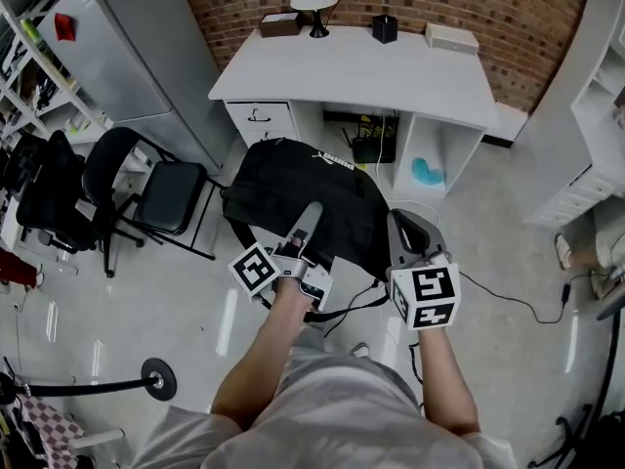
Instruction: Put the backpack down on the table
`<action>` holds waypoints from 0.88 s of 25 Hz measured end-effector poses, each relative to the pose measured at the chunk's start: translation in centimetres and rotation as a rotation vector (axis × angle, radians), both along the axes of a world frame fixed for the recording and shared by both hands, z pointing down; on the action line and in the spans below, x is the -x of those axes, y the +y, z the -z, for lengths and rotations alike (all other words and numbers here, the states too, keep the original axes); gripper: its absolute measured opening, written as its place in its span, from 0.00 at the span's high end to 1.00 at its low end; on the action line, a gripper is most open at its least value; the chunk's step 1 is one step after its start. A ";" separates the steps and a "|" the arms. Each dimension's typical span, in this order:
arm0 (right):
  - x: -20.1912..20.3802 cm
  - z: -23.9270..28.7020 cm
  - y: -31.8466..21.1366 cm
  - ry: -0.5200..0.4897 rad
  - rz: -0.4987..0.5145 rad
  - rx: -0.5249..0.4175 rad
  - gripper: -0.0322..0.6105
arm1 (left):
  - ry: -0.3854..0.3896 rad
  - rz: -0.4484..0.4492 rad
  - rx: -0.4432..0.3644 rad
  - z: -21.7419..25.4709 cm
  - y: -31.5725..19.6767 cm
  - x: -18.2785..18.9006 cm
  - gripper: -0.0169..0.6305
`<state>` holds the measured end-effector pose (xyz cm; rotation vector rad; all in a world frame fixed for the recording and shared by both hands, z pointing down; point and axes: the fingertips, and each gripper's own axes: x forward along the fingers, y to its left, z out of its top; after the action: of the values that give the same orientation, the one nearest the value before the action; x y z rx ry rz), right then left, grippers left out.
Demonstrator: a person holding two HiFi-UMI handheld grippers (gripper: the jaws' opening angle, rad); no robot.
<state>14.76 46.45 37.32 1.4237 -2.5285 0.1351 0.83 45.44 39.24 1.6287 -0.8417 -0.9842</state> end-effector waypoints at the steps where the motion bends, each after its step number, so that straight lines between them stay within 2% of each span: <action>1: 0.4 -0.1 -0.6 0.005 -0.004 0.000 0.95 | 0.004 -0.002 0.001 -0.2 -0.7 0.5 0.81; 6: 2.6 0.0 -4.4 0.019 -0.034 0.002 0.95 | 0.028 -0.032 0.001 -0.3 -4.6 2.6 0.81; 13: 7.7 1.5 -10.1 0.025 -0.085 0.013 0.95 | 0.041 -0.094 0.003 1.1 -10.7 7.1 0.81; 22: 12.1 0.6 -14.5 0.046 -0.131 0.008 0.95 | 0.059 -0.136 -0.020 0.7 -15.7 11.6 0.81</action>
<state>2.68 31.91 36.76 1.5706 -2.3951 0.1336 -10.77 29.70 38.56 1.6435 -0.6742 -0.9427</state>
